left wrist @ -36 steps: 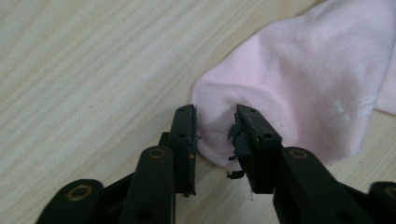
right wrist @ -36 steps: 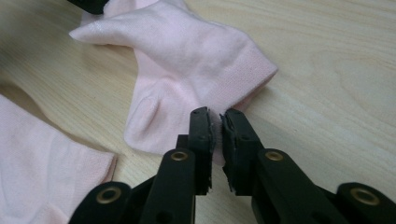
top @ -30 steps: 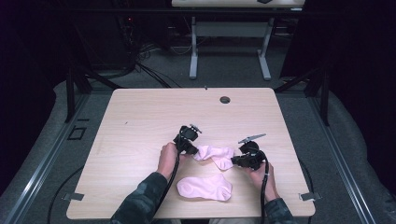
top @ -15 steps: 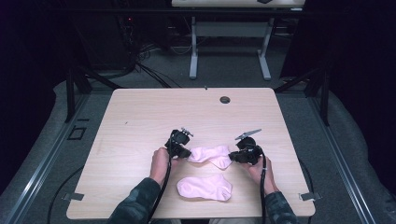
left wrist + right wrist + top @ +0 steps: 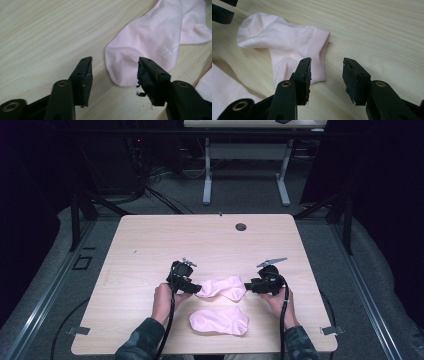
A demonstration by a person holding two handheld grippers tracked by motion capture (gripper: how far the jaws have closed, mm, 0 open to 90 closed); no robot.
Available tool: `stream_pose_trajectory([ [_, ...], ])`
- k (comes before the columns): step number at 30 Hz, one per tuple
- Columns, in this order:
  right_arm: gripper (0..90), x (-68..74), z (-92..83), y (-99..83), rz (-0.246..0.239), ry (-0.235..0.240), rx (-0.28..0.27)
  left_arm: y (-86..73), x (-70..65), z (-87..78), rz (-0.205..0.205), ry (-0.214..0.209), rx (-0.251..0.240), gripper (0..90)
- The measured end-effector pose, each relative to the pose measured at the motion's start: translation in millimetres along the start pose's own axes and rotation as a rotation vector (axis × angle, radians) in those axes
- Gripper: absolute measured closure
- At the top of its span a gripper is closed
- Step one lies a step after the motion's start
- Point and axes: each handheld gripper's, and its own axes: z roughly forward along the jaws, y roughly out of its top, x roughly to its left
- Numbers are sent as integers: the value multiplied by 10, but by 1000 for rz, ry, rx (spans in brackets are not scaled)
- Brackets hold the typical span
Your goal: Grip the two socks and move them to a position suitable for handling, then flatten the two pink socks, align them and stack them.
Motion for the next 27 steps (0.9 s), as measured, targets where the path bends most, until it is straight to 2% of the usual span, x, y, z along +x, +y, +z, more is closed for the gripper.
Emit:
stream_pose_trajectory([
  [7, 566, 87, 54, 8, -10, 10, 11, -2, 33, 42, -30, -3, 15, 389],
  [10, 575, 89, 83, 12, -4, 11, 12, -5, 23, 69, -35, 3, 23, 330],
  [13, 588, 96, 90, 16, -11, 6, 20, -4, -1, 116, -29, 6, 35, 328],
  [17, 602, 127, 107, 21, -18, -5, 33, 2, -31, 180, -15, 20, 58, 384],
  [18, 610, 138, 121, 14, -10, -4, 22, -3, -38, 199, -9, 18, 65, 410],
  [20, 622, 147, 145, 3, -24, -14, 38, -10, -48, 222, -3, 18, 75, 461],
  [22, 632, 151, 182, -15, -34, -8, 56, -13, -60, 228, 0, 21, 70, 501],
  [27, 676, 175, 198, -28, -48, -22, 58, -8, -84, 237, 28, 29, 61, 625],
])
